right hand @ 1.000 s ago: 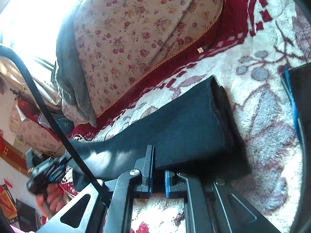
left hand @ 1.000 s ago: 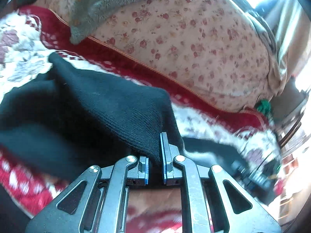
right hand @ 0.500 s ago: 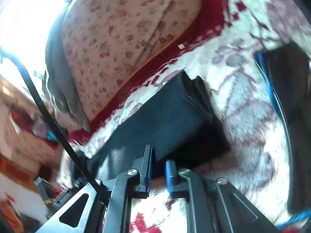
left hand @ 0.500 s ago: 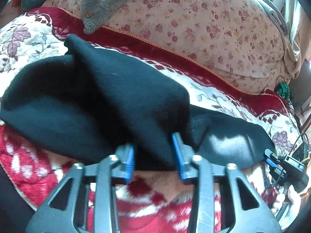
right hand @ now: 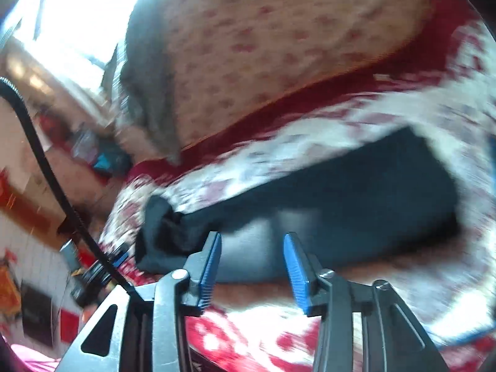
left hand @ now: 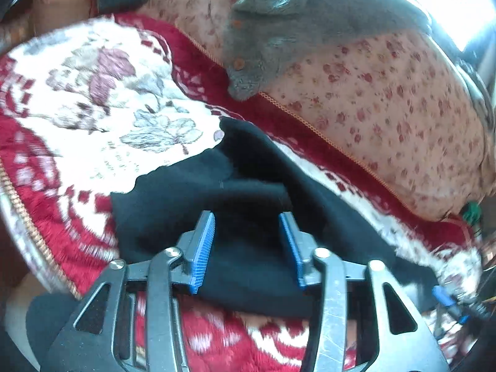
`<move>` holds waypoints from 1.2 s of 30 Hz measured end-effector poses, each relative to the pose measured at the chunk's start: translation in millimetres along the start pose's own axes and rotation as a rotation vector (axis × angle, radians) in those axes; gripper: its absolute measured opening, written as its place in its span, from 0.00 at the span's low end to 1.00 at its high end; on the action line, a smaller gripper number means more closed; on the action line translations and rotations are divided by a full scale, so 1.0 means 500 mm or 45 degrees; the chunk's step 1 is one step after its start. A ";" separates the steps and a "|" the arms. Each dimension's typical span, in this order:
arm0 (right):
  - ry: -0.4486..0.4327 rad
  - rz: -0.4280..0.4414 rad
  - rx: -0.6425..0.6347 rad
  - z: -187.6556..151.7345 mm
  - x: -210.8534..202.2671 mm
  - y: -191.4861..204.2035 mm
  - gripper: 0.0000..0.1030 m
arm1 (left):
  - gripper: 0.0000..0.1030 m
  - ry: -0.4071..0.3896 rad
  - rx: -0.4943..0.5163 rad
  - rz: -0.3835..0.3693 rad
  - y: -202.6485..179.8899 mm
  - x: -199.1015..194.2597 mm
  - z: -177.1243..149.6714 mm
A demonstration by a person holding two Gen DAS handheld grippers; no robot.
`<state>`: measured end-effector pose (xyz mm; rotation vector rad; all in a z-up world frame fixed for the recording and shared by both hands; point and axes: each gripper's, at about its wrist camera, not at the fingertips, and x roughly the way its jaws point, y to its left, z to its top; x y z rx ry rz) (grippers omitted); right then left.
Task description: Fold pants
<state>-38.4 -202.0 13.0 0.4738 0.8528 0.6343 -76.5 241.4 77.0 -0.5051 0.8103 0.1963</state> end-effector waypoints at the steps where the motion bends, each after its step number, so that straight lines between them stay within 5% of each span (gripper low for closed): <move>1: 0.026 0.021 -0.036 0.009 0.030 0.029 0.40 | 0.51 0.022 -0.033 -0.026 0.010 0.012 0.015; 7: 0.152 0.132 -0.246 0.026 0.183 0.189 0.41 | 0.59 0.171 -0.210 -0.162 0.051 0.099 0.099; 9: 0.181 0.114 -0.347 0.020 0.225 0.239 0.49 | 0.59 0.215 -0.265 -0.184 0.060 0.127 0.118; 15: 0.233 0.037 -0.573 -0.027 0.311 0.324 0.50 | 0.59 0.287 -0.382 -0.189 0.075 0.195 0.153; 25: 0.189 -0.118 -0.854 -0.078 0.332 0.353 0.50 | 0.59 0.318 -0.270 -0.179 0.031 0.228 0.184; 34: 0.193 -0.079 -0.834 -0.078 0.328 0.342 0.51 | 0.58 0.443 -0.100 0.015 -0.032 0.297 0.180; 36: 0.188 -0.074 -0.837 -0.078 0.326 0.340 0.51 | 0.35 0.423 -0.097 0.034 -0.033 0.300 0.177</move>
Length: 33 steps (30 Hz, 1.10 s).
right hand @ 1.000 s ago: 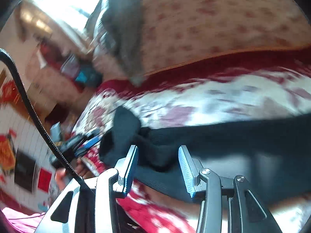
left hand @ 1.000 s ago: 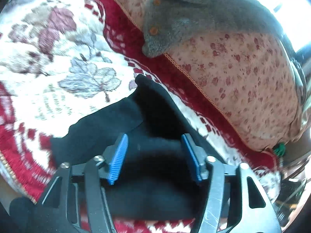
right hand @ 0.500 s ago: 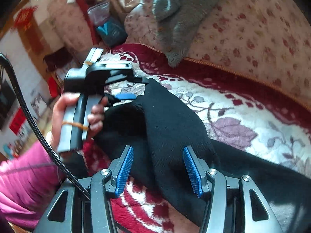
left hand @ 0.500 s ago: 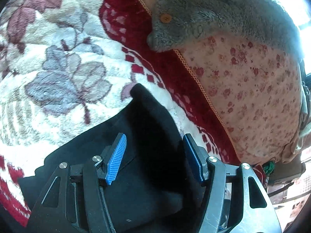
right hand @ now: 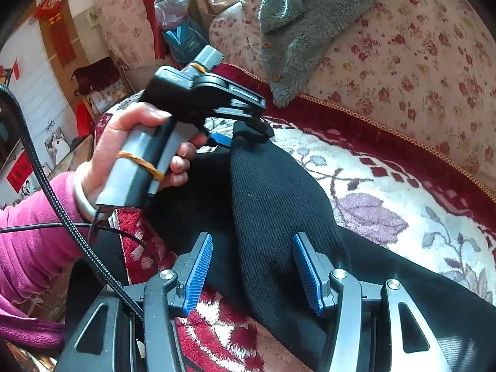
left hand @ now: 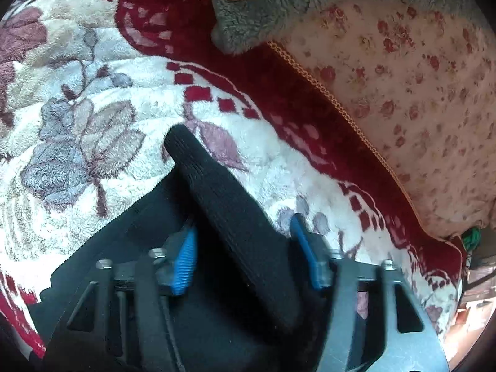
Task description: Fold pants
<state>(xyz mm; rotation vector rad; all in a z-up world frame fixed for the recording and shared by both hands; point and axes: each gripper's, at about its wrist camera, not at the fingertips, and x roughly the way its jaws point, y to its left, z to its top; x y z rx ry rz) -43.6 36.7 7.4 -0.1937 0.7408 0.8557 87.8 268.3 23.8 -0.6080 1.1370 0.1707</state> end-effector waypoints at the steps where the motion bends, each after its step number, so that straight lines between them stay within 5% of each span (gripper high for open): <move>1: -0.005 0.000 0.000 -0.001 -0.001 0.000 0.51 | 0.12 -0.003 0.003 0.014 0.001 0.002 0.000; 7: -0.020 -0.013 -0.029 -0.017 -0.005 0.008 0.52 | 0.07 -0.169 -0.012 -0.085 -0.008 -0.077 0.007; 11: -0.019 -0.125 -0.156 -0.023 0.016 0.031 0.56 | 0.06 -0.319 0.042 -0.189 -0.047 -0.178 0.016; 15: -0.021 -0.172 -0.117 -0.013 0.021 0.010 0.33 | 0.05 -0.481 0.143 -0.299 -0.064 -0.288 -0.016; 20: -0.051 -0.080 -0.063 -0.017 -0.014 0.000 0.29 | 0.05 -0.639 0.119 -0.297 0.047 -0.338 -0.114; 22: -0.013 0.034 -0.051 -0.035 -0.015 0.012 0.29 | 0.06 -0.605 0.057 -0.207 0.132 -0.309 -0.154; 26: 0.013 0.196 -0.019 -0.062 -0.020 0.017 0.30 | 0.28 -0.332 -0.222 -0.061 0.307 -0.217 -0.196; 30: -0.020 0.168 0.041 -0.048 -0.031 -0.005 0.45 | 0.38 -0.422 -0.323 -0.070 0.360 -0.245 -0.219; 33: -0.026 0.183 0.109 -0.039 -0.030 -0.019 0.49 | 0.43 -0.436 -0.275 -0.072 0.333 -0.256 -0.224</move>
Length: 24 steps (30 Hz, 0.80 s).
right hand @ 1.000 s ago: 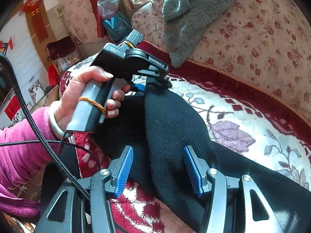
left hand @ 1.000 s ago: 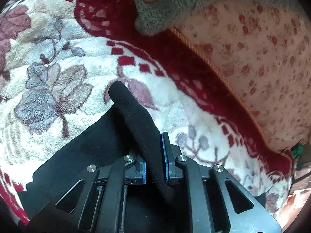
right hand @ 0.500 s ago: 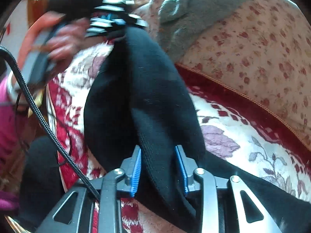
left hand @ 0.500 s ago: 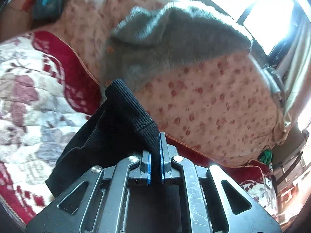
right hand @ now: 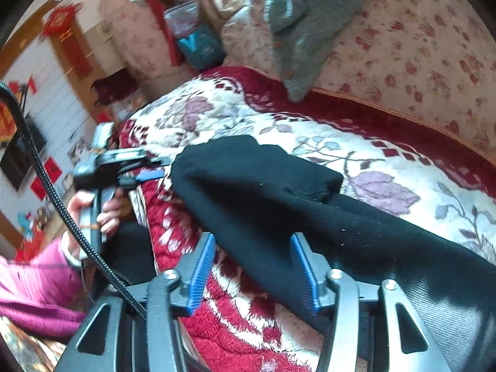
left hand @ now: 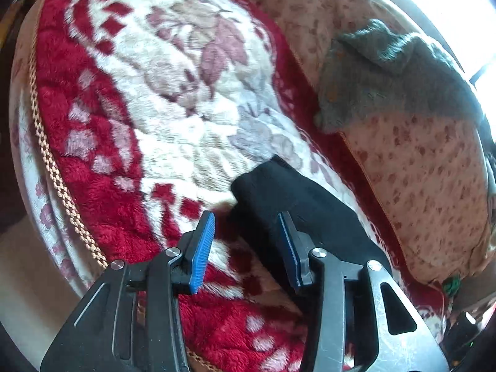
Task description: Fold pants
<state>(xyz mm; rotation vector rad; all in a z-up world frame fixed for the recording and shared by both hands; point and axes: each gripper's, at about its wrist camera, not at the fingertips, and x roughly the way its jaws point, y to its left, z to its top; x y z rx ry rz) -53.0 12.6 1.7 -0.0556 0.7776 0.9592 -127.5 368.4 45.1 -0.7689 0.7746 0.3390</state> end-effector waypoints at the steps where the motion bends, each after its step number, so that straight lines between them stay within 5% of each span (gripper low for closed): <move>1: 0.001 0.005 0.010 0.000 0.001 -0.002 0.49 | 0.49 0.013 0.011 -0.013 -0.009 0.000 -0.008; 6: 0.015 -0.027 0.057 0.002 0.008 -0.023 0.49 | 0.54 0.045 -0.026 -0.055 -0.018 0.016 -0.040; 8: 0.016 -0.026 0.094 -0.002 0.001 -0.034 0.49 | 0.67 0.085 -0.075 -0.103 -0.017 0.028 -0.056; 10: 0.012 -0.026 0.118 -0.008 -0.006 -0.043 0.49 | 0.67 0.121 -0.113 -0.141 -0.018 0.043 -0.066; 16: -0.006 0.003 0.200 -0.014 -0.012 -0.059 0.49 | 0.80 0.087 -0.099 -0.095 -0.053 0.068 -0.065; 22: -0.029 -0.010 0.159 0.031 0.002 -0.060 0.49 | 0.80 0.081 -0.090 -0.045 -0.084 0.094 -0.051; 24: -0.040 -0.008 0.159 0.060 0.011 -0.069 0.49 | 0.73 0.083 -0.090 -0.037 -0.092 0.100 -0.047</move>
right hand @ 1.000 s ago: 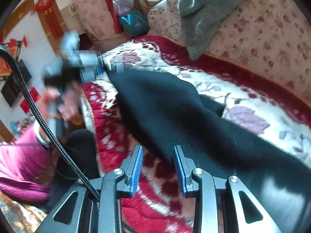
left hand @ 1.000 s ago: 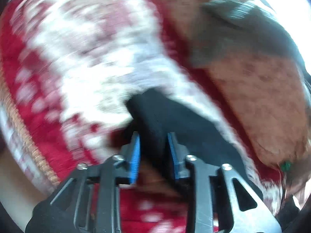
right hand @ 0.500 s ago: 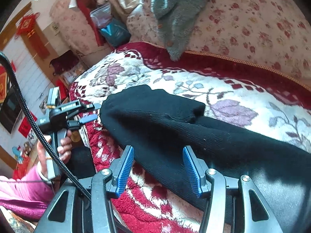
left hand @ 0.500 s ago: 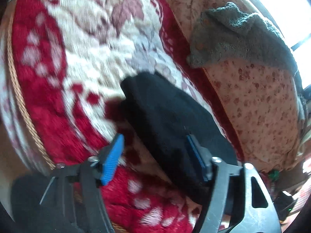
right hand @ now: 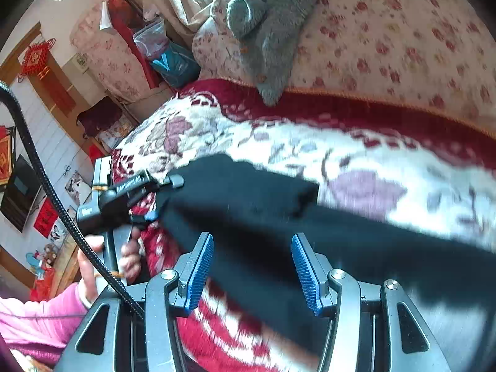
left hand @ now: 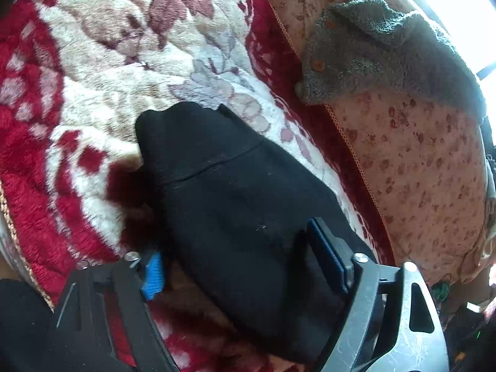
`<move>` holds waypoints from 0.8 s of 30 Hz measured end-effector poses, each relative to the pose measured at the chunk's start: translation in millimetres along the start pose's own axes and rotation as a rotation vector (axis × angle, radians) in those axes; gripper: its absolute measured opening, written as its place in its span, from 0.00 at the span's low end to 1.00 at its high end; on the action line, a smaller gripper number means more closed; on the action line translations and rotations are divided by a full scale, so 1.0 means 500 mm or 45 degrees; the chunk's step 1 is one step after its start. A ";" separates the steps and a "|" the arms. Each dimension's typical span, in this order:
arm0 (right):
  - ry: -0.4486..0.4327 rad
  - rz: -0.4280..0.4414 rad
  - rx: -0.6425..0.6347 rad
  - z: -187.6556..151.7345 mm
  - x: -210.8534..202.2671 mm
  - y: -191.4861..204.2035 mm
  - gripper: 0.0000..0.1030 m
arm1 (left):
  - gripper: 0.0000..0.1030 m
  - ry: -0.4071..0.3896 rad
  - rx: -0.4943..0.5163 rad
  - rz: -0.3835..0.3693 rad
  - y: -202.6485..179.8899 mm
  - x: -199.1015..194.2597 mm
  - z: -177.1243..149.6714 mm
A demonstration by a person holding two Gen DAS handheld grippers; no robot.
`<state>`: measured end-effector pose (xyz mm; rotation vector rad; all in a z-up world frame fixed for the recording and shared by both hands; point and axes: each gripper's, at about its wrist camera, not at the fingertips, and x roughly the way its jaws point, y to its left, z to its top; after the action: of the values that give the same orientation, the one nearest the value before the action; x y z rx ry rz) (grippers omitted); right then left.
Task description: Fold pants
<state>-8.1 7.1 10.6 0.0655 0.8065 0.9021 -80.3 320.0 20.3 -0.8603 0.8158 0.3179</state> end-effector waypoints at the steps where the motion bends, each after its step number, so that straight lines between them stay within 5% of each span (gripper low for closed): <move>1: 0.003 0.009 0.026 0.024 0.012 -0.011 0.49 | 0.68 0.003 -0.008 0.011 -0.001 0.004 0.003; 8: 0.314 0.018 0.362 0.090 0.152 -0.134 0.50 | 0.65 0.030 -0.092 -0.061 0.021 0.005 0.017; 10: 0.314 0.164 0.493 0.082 0.160 -0.158 0.50 | 0.65 0.031 -0.083 -0.055 0.019 0.009 0.017; 22: 0.332 0.499 0.668 0.080 0.186 -0.177 0.50 | 0.67 0.009 -0.039 0.004 -0.008 0.023 0.015; 24: 0.307 0.532 0.678 0.078 0.211 -0.178 0.45 | 0.53 0.012 -0.015 0.022 -0.017 0.032 0.017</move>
<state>114.6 36.8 -58.0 0.6195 1.2729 1.0757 -60.5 320.1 16.1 -0.8665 0.8309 0.3345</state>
